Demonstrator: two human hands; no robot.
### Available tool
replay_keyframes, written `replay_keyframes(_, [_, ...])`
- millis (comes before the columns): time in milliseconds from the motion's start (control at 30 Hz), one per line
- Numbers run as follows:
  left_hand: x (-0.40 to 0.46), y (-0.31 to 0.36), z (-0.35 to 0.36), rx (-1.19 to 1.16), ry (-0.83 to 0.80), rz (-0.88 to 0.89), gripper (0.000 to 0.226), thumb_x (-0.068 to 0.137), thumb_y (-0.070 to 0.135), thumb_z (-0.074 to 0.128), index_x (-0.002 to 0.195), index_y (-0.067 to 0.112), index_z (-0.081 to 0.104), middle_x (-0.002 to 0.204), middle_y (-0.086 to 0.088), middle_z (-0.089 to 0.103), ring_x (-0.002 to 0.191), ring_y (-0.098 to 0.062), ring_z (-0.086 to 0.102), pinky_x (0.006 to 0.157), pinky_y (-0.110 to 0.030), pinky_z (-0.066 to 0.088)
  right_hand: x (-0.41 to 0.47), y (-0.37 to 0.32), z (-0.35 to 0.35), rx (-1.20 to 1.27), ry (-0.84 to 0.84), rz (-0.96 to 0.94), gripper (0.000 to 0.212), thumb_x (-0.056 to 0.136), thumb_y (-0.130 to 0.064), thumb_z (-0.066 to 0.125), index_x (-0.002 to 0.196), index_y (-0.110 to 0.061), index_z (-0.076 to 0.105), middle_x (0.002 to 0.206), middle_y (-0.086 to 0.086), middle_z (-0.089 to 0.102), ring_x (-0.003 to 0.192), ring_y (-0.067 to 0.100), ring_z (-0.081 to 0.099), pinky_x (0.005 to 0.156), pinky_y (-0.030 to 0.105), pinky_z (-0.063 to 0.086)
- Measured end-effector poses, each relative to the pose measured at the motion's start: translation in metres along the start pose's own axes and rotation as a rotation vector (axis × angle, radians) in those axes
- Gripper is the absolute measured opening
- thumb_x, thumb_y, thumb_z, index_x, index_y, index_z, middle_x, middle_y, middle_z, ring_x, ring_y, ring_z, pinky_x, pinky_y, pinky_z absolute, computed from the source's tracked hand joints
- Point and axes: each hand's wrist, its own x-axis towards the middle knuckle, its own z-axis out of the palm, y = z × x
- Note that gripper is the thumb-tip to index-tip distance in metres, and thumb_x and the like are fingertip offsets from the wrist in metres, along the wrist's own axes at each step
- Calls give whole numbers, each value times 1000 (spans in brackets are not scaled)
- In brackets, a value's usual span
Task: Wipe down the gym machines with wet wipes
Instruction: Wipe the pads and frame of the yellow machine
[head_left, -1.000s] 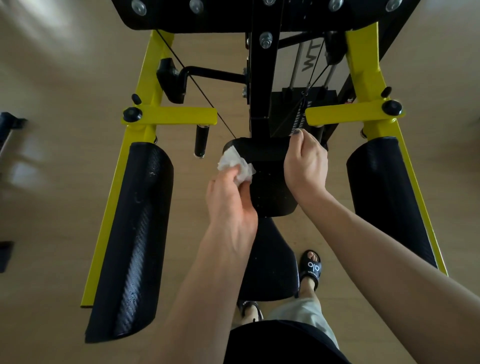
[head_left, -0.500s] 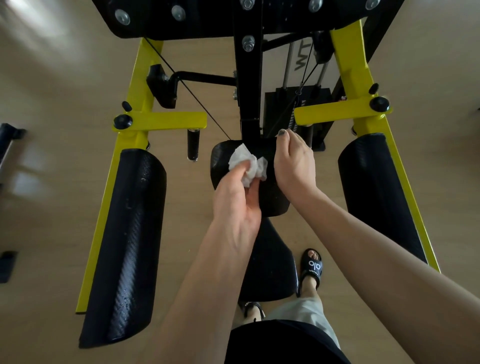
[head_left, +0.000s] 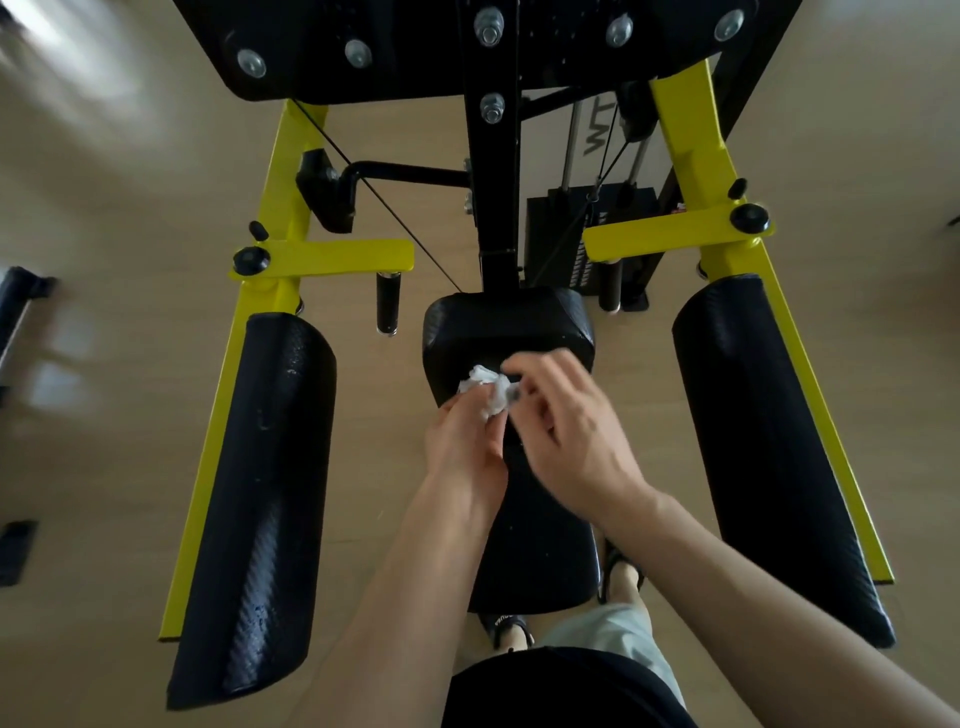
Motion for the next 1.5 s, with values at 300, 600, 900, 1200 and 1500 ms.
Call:
replay_keyframes(300, [-20, 15, 0, 249, -51, 35, 28, 94, 15, 62, 115, 0, 71, 109, -24, 72, 101, -35, 73, 93, -44, 56, -10, -19, 28, 270, 57, 411, 19, 104, -32, 52, 115, -40, 67, 111, -6, 48, 96, -6, 54, 78, 4, 44])
replay_keyframes(600, [-23, 29, -5, 944, -81, 539, 20, 102, 24, 51, 95, 25, 69, 90, 7, 72, 86, -4, 67, 77, -25, 54, -2, -6, 39, 216, 331, 369, 14, 97, -13, 66, 105, -18, 77, 99, -8, 66, 93, 1, 63, 75, 7, 46])
replay_keyframes(900, [12, 75, 11, 1433, 120, 1421, 19, 100, 32, 55, 99, 14, 59, 98, -4, 55, 89, -20, 52, 81, -37, 46, 4, 1, 22, 94, 587, 232, 13, 93, -8, 72, 105, -12, 76, 103, -4, 61, 83, 8, 62, 72, 12, 47])
replay_keyframes(1200, [48, 72, 22, 1307, -43, 1267, 30, 100, 34, 36, 76, 25, 52, 74, 8, 54, 69, -14, 52, 59, -26, 38, -18, 35, 45, 159, 519, 556, 9, 94, -12, 71, 96, -19, 76, 99, -10, 62, 86, 8, 63, 73, 17, 48])
replay_keyframes(1500, [45, 69, 22, 1305, 5, 1196, 34, 99, 28, 38, 85, 14, 65, 84, 2, 63, 78, -14, 55, 62, -31, 45, -11, 27, 41, 137, 592, 446, 9, 93, -9, 72, 94, -18, 76, 100, -9, 62, 85, 5, 62, 73, 16, 50])
